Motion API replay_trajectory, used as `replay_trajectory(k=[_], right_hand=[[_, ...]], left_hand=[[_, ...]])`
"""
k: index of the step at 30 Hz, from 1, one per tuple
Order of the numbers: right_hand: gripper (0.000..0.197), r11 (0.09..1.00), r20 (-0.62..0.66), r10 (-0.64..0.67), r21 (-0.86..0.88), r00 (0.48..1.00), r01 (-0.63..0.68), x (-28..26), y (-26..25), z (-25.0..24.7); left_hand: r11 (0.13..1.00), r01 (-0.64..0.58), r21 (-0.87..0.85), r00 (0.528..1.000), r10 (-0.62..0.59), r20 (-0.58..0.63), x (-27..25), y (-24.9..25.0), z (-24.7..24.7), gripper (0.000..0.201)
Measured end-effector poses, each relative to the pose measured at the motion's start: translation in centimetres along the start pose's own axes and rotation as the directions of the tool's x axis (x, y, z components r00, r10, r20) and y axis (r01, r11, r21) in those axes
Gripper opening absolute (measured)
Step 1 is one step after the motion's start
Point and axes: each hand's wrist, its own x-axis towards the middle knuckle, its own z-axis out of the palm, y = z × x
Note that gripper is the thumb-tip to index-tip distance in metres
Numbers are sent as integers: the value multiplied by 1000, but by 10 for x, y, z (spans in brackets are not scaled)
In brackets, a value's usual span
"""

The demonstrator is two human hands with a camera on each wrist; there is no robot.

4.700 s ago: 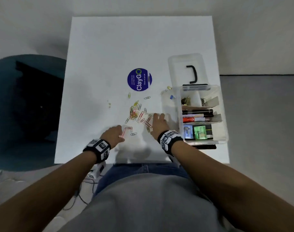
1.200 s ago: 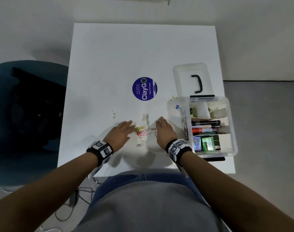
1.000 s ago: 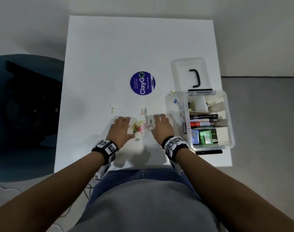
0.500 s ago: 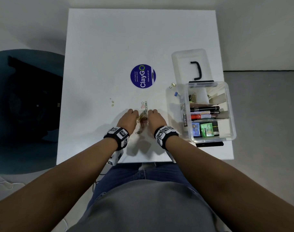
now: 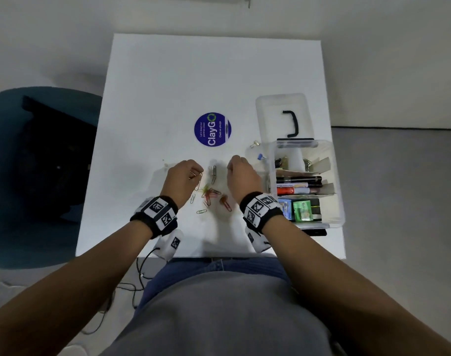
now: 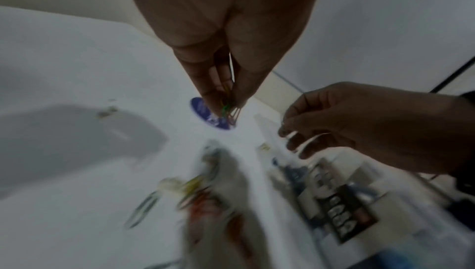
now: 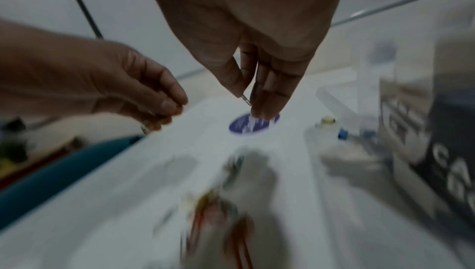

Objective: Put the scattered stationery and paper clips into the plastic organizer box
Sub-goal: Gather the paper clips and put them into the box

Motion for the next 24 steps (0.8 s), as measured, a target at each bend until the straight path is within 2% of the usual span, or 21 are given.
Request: replay_trajectory(k=[4,6,9,11,16,20,22,24], right_hand=[[4,961,-214,11,272,977,48,3,18,-57],[2,934,-302,69,355,951,45,0,38,-85],[5,912,-350,212,407,912,-56,-5,78,-115],[6,892,-375,275,443,885,-89,-7,102,-126],[18,869,-338,406,430,849,-244,-6,135,-139],[30,857,-187,446,371,875,-358,-1,151,-134],[31,872,-186,429,340,884,-351,-3,151,-132],[31,903,-231,375,311,898,-298,-8,142,-130]], left_hand=[[975,-198,-105,980,196,-23,2,76,15,15],[945,-289,-149,956,292,-5,9,118,35,16],[912,-375,-165,920,388,55,20,168,72,18],[909,-389,-149,909,405,98,28,192,97,19],[933,-348,-94,919,360,161,48,223,147,19],[926,-379,9,897,364,249,58,221,157,25],[924,-383,-9,896,374,241,57,212,147,26],[926,-377,-31,909,377,178,57,195,129,25]])
